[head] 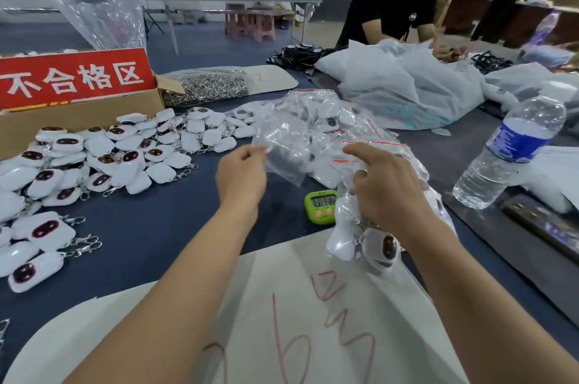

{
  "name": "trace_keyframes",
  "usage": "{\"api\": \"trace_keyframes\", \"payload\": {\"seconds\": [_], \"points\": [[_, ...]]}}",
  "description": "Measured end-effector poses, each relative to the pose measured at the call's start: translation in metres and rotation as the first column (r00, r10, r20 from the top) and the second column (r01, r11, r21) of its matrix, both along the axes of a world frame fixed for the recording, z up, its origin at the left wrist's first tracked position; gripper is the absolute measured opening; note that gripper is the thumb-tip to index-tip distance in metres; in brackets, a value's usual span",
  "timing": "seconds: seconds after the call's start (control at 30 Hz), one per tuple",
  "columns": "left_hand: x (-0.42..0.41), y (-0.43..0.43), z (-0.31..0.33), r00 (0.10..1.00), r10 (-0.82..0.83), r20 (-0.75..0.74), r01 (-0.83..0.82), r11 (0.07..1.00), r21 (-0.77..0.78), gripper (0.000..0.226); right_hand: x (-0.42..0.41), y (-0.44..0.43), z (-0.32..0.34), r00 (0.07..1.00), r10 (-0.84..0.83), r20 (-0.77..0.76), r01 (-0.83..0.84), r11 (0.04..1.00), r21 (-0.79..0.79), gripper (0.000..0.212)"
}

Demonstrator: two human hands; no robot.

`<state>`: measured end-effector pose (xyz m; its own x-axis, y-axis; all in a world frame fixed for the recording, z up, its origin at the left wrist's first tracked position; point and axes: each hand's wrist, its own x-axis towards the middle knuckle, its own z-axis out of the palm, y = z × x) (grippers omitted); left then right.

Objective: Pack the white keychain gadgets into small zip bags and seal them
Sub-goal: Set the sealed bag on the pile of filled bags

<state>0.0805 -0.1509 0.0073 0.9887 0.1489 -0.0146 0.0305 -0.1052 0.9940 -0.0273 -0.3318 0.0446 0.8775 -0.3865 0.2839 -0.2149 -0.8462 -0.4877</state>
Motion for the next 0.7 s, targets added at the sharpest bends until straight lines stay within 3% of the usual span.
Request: {"api": "trace_keyframes", "payload": {"seconds": [0.2, 0.3, 0.37, 0.43, 0.47, 0.53, 0.6, 0.63, 0.67, 0.7], "points": [[-0.016, 0.067, 0.001, 0.980, 0.173, 0.098, -0.163, 0.982, -0.098, 0.022, 0.008, 0.005, 0.006, 0.993, -0.034, 0.114, 0.009, 0.978, 0.210, 0.050], [-0.023, 0.092, -0.001, 0.984, 0.164, 0.069, -0.152, 0.977, -0.150, 0.024, 0.015, 0.017, 0.010, 0.999, -0.022, 0.032, 0.018, 0.993, 0.120, 0.045], [-0.028, 0.106, -0.003, 0.983, 0.174, 0.063, -0.165, 0.979, -0.122, 0.022, 0.020, 0.041, 0.008, 0.998, 0.040, -0.037, -0.040, 0.999, 0.000, 0.044], [-0.035, 0.119, -0.006, 0.976, 0.182, 0.121, -0.178, 0.983, -0.036, 0.020, 0.024, 0.076, 0.004, 0.985, 0.171, -0.039, -0.165, 0.979, 0.117, 0.039], [-0.040, 0.124, -0.007, 0.962, 0.176, 0.209, -0.199, 0.976, 0.093, 0.020, 0.026, 0.096, 0.000, 0.972, 0.236, -0.016, -0.225, 0.942, 0.248, 0.034], [-0.054, 0.132, -0.007, 0.867, 0.051, 0.495, -0.294, 0.856, 0.426, 0.031, 0.031, 0.133, -0.006, 0.937, 0.344, 0.055, -0.310, 0.751, 0.583, 0.020], [-0.070, 0.134, -0.008, 0.702, -0.190, 0.687, -0.374, 0.722, 0.582, 0.046, 0.035, 0.162, -0.011, 0.890, 0.422, 0.174, -0.347, 0.377, 0.859, 0.013], [-0.075, 0.135, -0.008, 0.650, -0.266, 0.712, -0.405, 0.672, 0.620, 0.051, 0.038, 0.171, -0.014, 0.878, 0.423, 0.224, -0.333, 0.202, 0.921, 0.013], [-0.079, 0.139, -0.007, 0.645, -0.309, 0.698, -0.411, 0.630, 0.659, 0.053, 0.040, 0.178, -0.017, 0.876, 0.414, 0.248, -0.312, 0.094, 0.945, 0.014], [-0.080, 0.144, -0.008, 0.667, -0.335, 0.666, -0.403, 0.589, 0.700, 0.053, 0.042, 0.182, -0.021, 0.879, 0.405, 0.253, -0.298, 0.052, 0.953, 0.016]]}}
